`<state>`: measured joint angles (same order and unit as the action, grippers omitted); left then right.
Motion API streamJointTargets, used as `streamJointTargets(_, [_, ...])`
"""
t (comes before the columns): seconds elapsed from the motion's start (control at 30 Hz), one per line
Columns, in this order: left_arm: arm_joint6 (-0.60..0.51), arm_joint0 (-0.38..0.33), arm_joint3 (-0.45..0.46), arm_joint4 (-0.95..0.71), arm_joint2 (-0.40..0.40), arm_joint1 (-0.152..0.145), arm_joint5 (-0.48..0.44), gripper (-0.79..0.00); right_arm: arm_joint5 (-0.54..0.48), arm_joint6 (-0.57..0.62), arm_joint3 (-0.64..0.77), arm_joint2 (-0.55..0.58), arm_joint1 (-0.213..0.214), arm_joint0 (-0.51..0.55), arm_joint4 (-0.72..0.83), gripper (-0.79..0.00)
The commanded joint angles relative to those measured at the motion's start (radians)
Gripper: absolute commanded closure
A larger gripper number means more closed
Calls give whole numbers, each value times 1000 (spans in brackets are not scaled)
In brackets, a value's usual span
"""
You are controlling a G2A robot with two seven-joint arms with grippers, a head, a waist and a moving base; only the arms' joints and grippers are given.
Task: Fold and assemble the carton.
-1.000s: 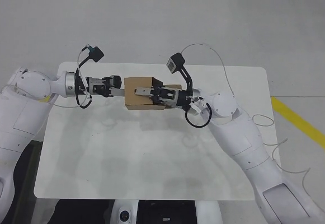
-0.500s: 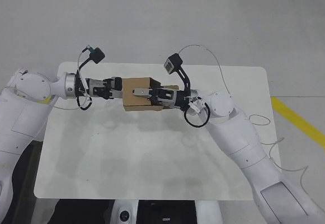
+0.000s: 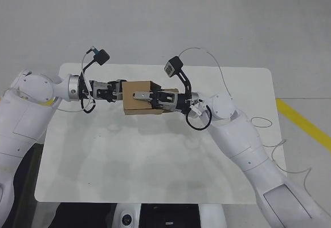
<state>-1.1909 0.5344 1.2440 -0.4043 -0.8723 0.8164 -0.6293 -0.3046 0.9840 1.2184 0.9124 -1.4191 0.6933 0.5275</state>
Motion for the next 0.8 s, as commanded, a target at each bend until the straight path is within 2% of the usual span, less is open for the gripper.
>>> streamJointTargets(0.0, [-2, -2, -1, -4, 2, 1, 2, -785, -1, 3, -3, 0, -1, -1, 2, 0])
streamJointTargets(0.23, [12, -4, -18, 12, -3, -2, -12, -785, -7, -3, -11, 17, -1, 4, 4, 0])
streamJointTargets(0.53, [58, -6, -39, 55, 10, -9, -58, -785, 8, 100, -8, 46, 9, 14, 24, 0])
streamJointTargets(0.77, [81, -10, -32, 82, 35, -11, -81, -785, 8, 100, -8, 46, 9, 14, 24, 0])
